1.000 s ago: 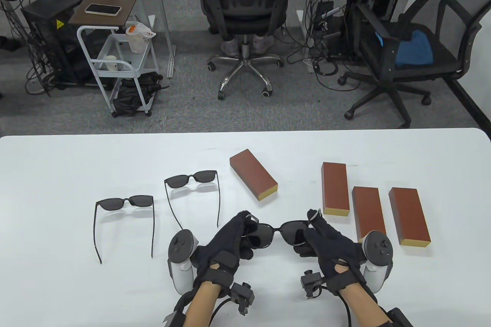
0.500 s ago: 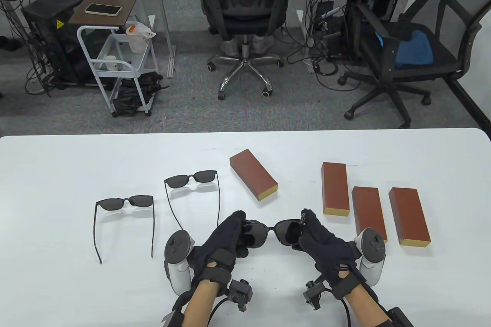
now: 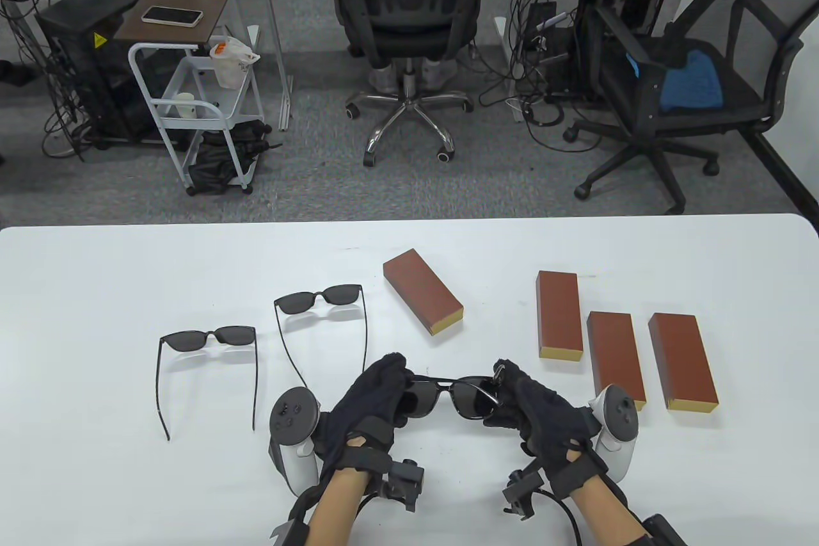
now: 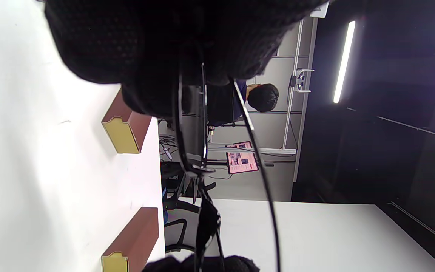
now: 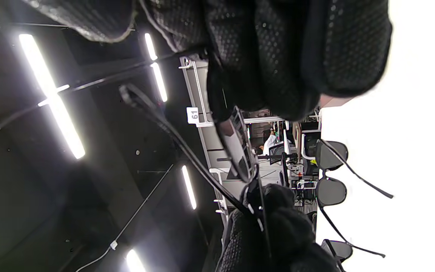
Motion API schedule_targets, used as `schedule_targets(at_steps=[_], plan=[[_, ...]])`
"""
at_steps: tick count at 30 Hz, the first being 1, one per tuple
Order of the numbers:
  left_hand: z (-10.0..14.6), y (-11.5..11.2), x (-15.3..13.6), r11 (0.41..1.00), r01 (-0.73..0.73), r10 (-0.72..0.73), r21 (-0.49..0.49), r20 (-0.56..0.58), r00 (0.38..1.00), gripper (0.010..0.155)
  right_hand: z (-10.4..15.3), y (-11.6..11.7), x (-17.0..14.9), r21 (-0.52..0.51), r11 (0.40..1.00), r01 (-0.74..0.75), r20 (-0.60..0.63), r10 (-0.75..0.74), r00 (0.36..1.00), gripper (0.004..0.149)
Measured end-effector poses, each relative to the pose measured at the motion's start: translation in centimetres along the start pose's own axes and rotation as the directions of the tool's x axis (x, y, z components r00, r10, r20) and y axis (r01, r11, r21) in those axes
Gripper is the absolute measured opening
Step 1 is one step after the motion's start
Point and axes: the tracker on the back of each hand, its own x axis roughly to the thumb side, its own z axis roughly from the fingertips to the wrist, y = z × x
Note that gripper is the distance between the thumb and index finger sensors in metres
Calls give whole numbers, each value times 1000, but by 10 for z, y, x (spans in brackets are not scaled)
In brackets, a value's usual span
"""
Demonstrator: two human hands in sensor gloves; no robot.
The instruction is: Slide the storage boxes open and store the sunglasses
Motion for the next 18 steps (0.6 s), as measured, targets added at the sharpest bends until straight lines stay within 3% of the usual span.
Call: schedule_targets(at_steps=[12, 18], plan=[[0, -1, -2, 999, 24, -23, 38, -10, 1000, 44, 0, -4, -2, -46, 995, -84, -34, 83, 996, 51], [-2, -9, -5, 989, -57, 60, -138, 12, 998, 55, 2, -11, -2, -112, 987, -113, -79, 104, 991, 50]])
